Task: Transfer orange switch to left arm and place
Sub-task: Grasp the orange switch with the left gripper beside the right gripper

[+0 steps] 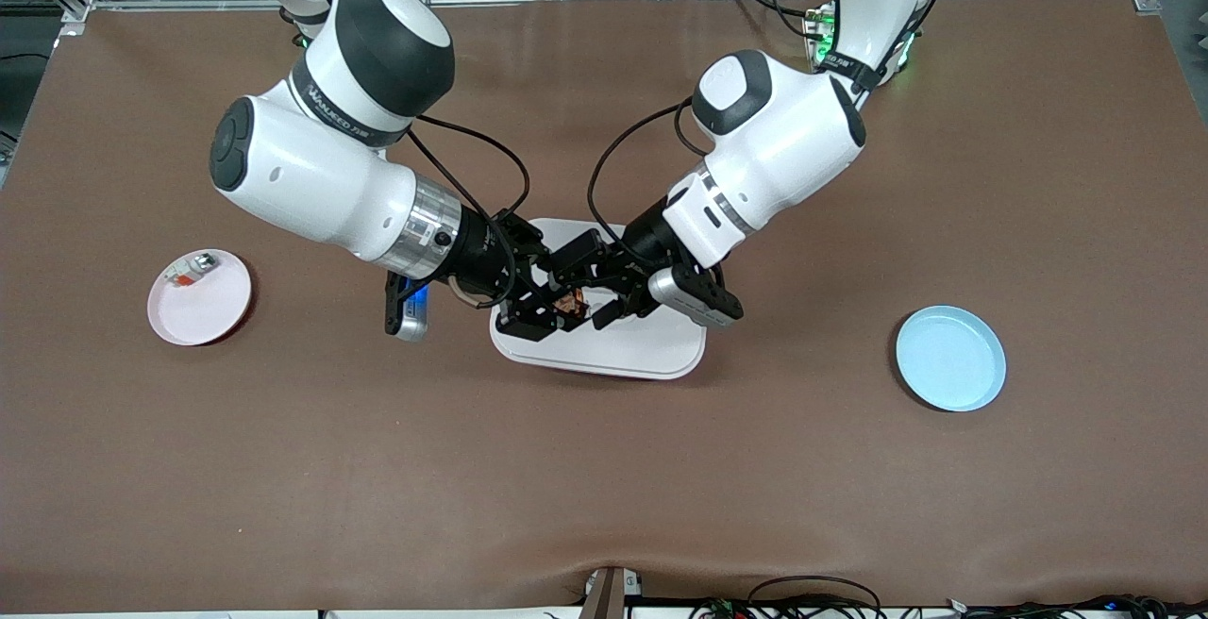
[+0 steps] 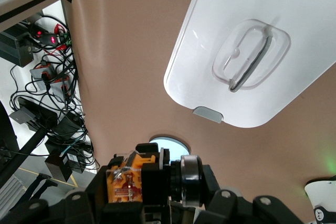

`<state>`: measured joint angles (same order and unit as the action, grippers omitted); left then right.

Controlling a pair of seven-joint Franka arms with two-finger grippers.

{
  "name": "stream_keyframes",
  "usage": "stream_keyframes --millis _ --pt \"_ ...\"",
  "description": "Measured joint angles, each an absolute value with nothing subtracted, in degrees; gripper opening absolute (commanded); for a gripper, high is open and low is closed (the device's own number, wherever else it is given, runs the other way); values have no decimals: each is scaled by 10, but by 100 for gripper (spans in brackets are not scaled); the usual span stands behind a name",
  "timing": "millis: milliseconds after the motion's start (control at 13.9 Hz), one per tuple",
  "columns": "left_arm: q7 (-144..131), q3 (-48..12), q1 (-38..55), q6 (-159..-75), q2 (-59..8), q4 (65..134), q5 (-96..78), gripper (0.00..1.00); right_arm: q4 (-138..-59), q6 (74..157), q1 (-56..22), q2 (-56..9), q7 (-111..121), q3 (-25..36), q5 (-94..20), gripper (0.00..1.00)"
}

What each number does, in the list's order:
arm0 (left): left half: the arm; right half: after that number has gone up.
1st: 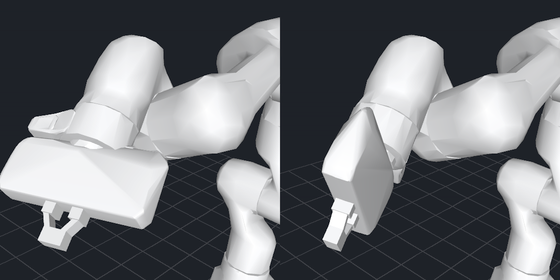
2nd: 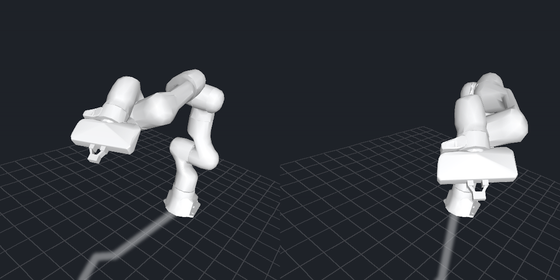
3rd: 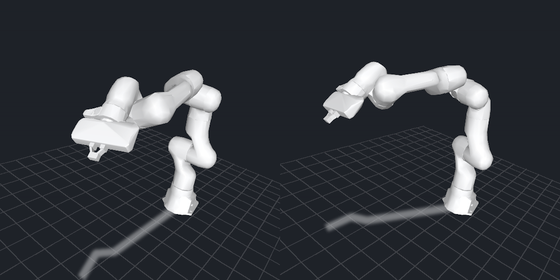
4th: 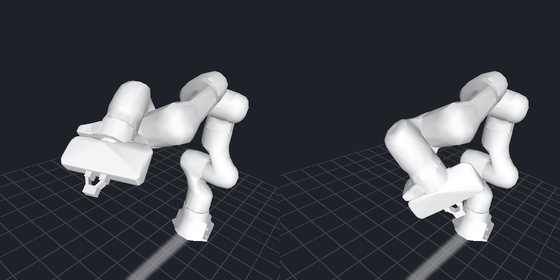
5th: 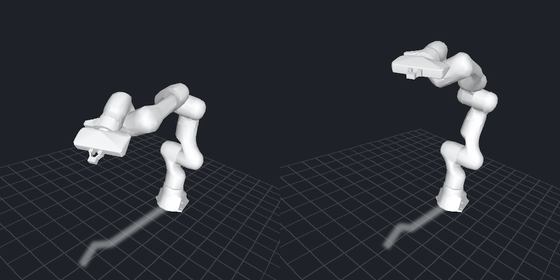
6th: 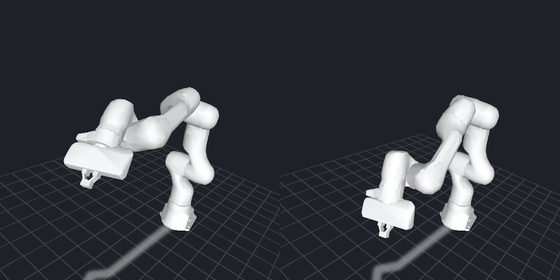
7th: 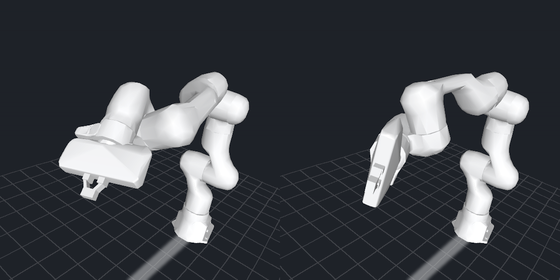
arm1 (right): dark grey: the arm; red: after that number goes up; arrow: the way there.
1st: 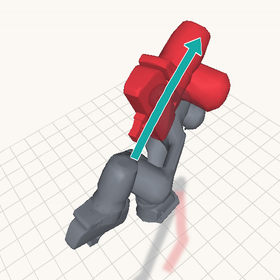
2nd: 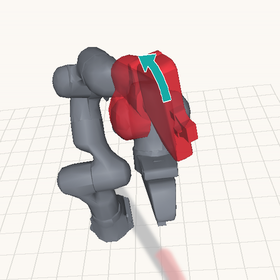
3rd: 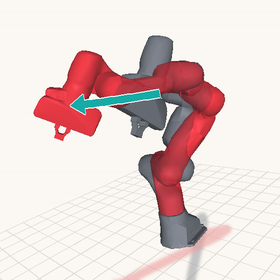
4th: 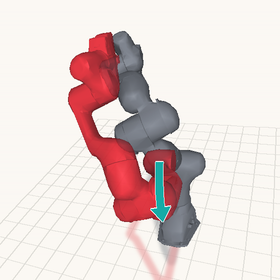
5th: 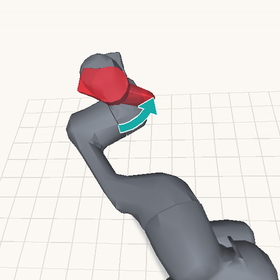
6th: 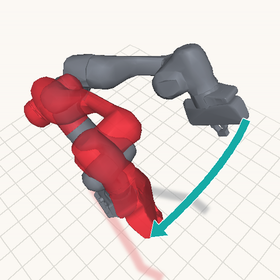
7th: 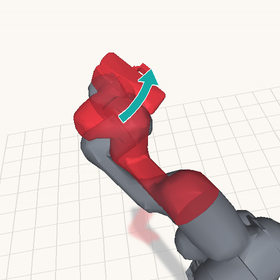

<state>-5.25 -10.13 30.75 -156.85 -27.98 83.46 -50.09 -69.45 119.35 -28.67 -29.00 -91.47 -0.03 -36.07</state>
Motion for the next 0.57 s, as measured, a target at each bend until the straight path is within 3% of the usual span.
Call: stream_keyframes --millis 72,287,574 --pt "-48 -101 307 -1568 -280 834 -501 65 -694 1193 -289 -290 -915 0 -361 0" --pt "-47 -101 307 -1569 -280 834 -501 52 -694 1193 -292 -290 -915 0 -361 0" --pt "-47 -101 307 -1571 -280 833 -501 50 -694 1193 -292 -290 -916 0 -361 0"
